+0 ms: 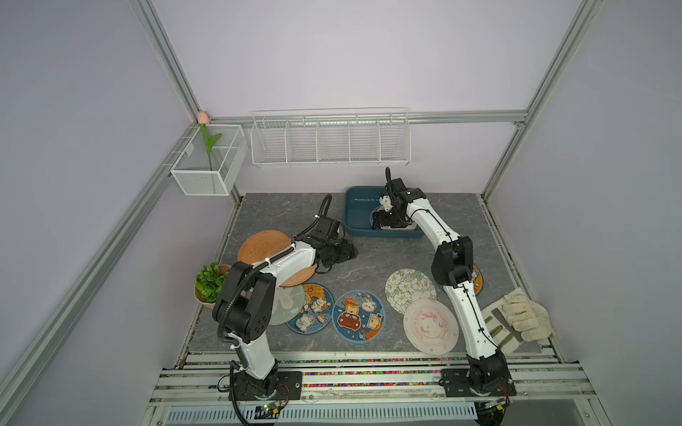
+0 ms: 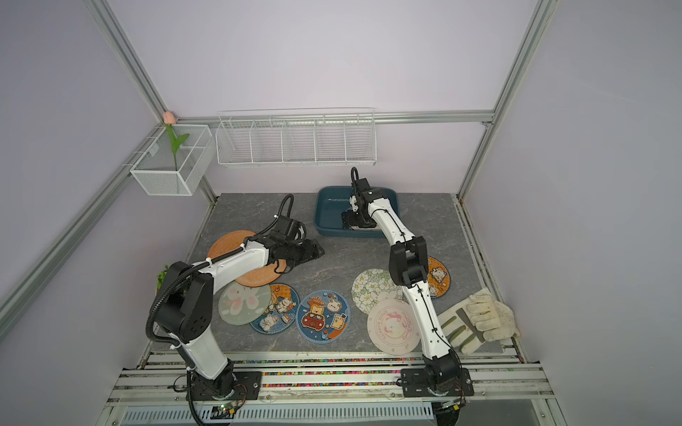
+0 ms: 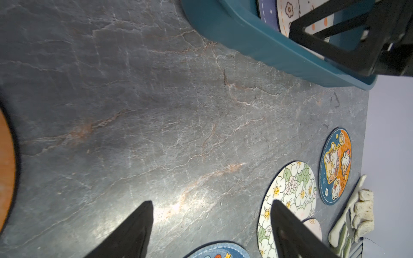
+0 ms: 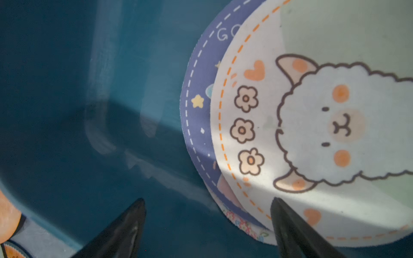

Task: Put the coasters into the storage box
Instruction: Move the storage box to the center of the board.

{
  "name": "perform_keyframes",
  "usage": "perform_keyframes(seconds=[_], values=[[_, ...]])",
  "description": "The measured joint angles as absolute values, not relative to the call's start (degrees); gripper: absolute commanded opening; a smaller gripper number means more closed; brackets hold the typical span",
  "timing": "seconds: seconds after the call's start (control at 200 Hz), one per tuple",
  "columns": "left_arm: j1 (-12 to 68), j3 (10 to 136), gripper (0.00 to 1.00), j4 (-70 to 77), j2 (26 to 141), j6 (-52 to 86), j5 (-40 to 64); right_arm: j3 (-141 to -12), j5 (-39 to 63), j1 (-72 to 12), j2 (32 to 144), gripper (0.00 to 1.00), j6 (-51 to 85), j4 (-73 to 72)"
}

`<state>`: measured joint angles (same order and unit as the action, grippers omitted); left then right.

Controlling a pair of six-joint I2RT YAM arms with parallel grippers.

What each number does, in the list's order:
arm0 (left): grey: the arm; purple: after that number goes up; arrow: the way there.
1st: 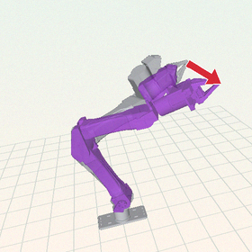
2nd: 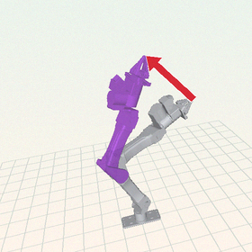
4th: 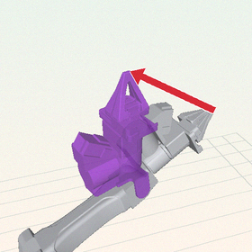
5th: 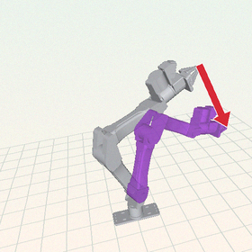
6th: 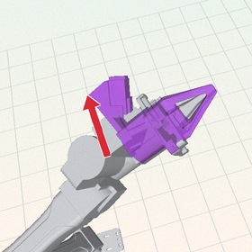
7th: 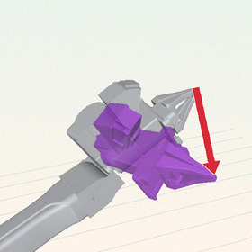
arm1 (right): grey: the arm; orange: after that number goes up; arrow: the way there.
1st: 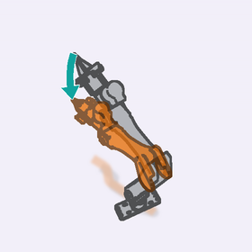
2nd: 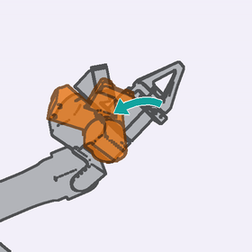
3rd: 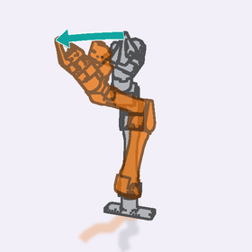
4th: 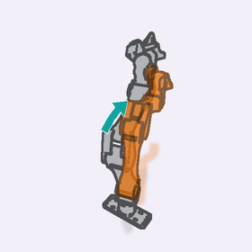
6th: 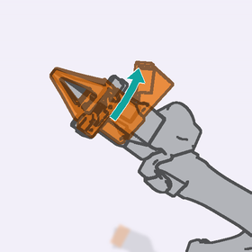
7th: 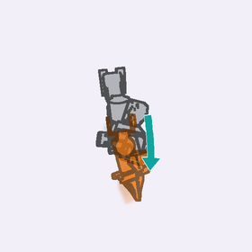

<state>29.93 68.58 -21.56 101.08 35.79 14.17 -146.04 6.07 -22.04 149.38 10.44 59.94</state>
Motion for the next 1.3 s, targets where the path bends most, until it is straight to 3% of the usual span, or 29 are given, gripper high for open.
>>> perform_keyframes(seconds=[0.495, 1.3], values=[[29.67, 62.87, 0.83, -21.08, 96.84, 35.38, 14.37, -130.21, 8.36, -26.59, 141.45, 0.89, 12.05, 58.37], [26.63, 47.97, 0.84, -23.27, 77.12, 36.07, 10.87, -139.92, 10.9, -39.79, 145.12, 0.89, 18.96, 55.88]])
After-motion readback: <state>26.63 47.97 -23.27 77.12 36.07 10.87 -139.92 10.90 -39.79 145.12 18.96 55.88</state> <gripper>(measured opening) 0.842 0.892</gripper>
